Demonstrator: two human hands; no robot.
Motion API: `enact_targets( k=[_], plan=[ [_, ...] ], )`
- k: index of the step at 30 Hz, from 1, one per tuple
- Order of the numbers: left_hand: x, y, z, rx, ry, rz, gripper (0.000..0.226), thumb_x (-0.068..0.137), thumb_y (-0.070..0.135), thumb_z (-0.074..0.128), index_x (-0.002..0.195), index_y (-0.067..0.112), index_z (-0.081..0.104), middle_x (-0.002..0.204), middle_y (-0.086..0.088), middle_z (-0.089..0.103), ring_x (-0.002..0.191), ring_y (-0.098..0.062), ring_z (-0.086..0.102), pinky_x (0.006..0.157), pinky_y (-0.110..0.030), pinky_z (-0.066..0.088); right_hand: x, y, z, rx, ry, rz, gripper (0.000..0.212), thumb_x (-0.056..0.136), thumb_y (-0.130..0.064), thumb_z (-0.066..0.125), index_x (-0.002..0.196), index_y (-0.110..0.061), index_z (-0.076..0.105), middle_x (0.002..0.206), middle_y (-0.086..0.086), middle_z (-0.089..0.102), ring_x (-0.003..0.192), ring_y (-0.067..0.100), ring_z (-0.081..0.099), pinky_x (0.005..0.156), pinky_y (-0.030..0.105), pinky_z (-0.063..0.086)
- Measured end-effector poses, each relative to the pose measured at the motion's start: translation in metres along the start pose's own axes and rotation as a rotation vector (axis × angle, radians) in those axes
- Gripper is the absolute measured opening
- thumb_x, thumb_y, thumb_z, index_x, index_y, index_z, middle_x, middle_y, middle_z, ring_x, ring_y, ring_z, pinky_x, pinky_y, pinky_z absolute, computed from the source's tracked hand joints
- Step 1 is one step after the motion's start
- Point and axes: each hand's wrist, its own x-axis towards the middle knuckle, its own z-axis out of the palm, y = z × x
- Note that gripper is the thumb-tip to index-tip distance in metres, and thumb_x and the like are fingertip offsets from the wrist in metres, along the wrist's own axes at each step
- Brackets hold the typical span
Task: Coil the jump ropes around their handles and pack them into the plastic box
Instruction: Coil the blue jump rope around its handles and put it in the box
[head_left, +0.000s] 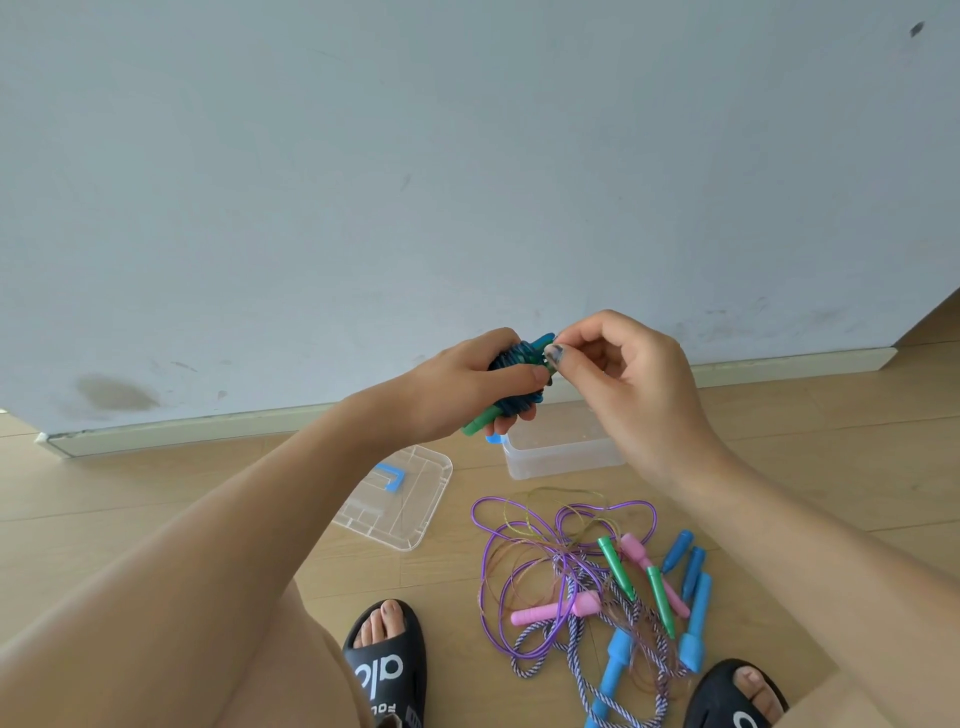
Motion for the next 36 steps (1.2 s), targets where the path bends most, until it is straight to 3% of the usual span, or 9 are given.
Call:
enact_targets(
  k=[3,8,13,17,20,24,30,33,36],
  plan=[
    [0.002,0.0,0.0,0.046,0.009,0.015,0.024,0.098,0.028,0.057,0.098,0.006,0.049,0.082,-0.008,0.069,0.063,-0.023,0.056,0.061,-0.034,0.046,0.0,-0.001,0.0,0.084,0.04,0.049,0.007,0.089,-0.008,0.069,0.084,-0.013,0.068,0.082,0.008,0.072,0.077,0.025,0.065,0.072,0.034,0.052],
    [-0.001,0.004,0.001,0.015,-0.018,0.041,0.016,0.099,0.025,0.055,0.096,0.01,0.052,0.084,-0.009,0.067,0.064,-0.024,0.055,0.062,-0.034,0.044,0.004,-0.004,-0.002,0.162,0.013,0.006,0.018,0.088,-0.002,0.069,0.097,-0.012,0.059,0.076,0.005,0.068,0.07,0.016,0.063,0.068,0.026,0.05],
    [-0.001,0.003,0.0,0.019,-0.025,0.054,0.017,0.1,0.024,0.055,0.104,0.008,0.052,0.086,-0.012,0.067,0.064,-0.024,0.055,0.061,-0.033,0.044,0.006,-0.006,-0.002,0.282,0.016,0.102,0.017,0.085,0.002,0.071,0.088,-0.011,0.06,0.073,0.002,0.063,0.064,0.007,0.057,0.064,0.017,0.046],
    [0.0,0.002,0.0,0.036,-0.032,0.08,0.009,0.099,0.019,0.055,0.103,0.011,0.053,0.084,-0.009,0.065,0.063,-0.023,0.054,0.06,-0.031,0.044,0.009,-0.004,-0.003,0.411,-0.011,0.239,0.017,0.08,-0.002,0.071,0.083,-0.016,0.062,0.065,-0.001,0.058,0.06,0.012,0.048,0.064,0.026,0.04],
    [0.0,0.001,-0.001,0.101,-0.023,0.099,0.011,0.098,0.022,0.056,0.101,0.012,0.053,0.084,-0.007,0.066,0.064,-0.021,0.056,0.064,-0.033,0.046,0.011,-0.004,-0.004,0.515,-0.029,0.323,0.021,0.083,0.008,0.066,0.083,-0.013,0.061,0.063,0.0,0.054,0.057,0.011,0.042,0.059,0.023,0.037],
    [-0.001,0.003,-0.001,0.158,-0.006,0.113,0.013,0.098,0.024,0.057,0.102,0.013,0.053,0.087,-0.008,0.068,0.065,-0.018,0.058,0.067,-0.032,0.049,0.012,-0.005,-0.006,0.517,-0.061,0.316,0.022,0.084,0.009,0.065,0.081,-0.012,0.06,0.063,0.001,0.053,0.055,0.011,0.039,0.056,0.022,0.035],
    [-0.009,0.01,-0.002,-0.026,-0.092,0.085,0.01,0.1,0.016,0.053,0.099,0.007,0.049,0.088,-0.013,0.063,0.067,-0.025,0.052,0.061,-0.03,0.043,0.017,-0.005,-0.013,0.586,-0.112,0.343,0.015,0.086,0.006,0.065,0.087,-0.008,0.061,0.066,0.002,0.052,0.051,0.01,0.034,0.054,0.021,0.033],
    [-0.006,0.008,-0.003,0.033,-0.052,0.082,0.01,0.099,0.016,0.054,0.102,0.007,0.05,0.085,-0.009,0.064,0.066,-0.023,0.053,0.06,-0.027,0.044,0.015,0.0,-0.009,0.683,-0.102,0.437,0.016,0.085,0.006,0.065,0.089,-0.008,0.062,0.068,0.001,0.049,0.053,0.01,0.036,0.056,0.023,0.034],
    [-0.003,0.006,-0.002,0.068,-0.016,0.087,0.014,0.099,0.019,0.056,0.111,0.015,0.051,0.084,-0.007,0.066,0.064,-0.02,0.055,0.06,-0.026,0.045,0.012,0.003,-0.007,0.623,-0.047,0.411,0.016,0.085,0.004,0.069,0.087,-0.01,0.061,0.072,0.005,0.05,0.054,0.011,0.039,0.058,0.023,0.037]
  ],
)
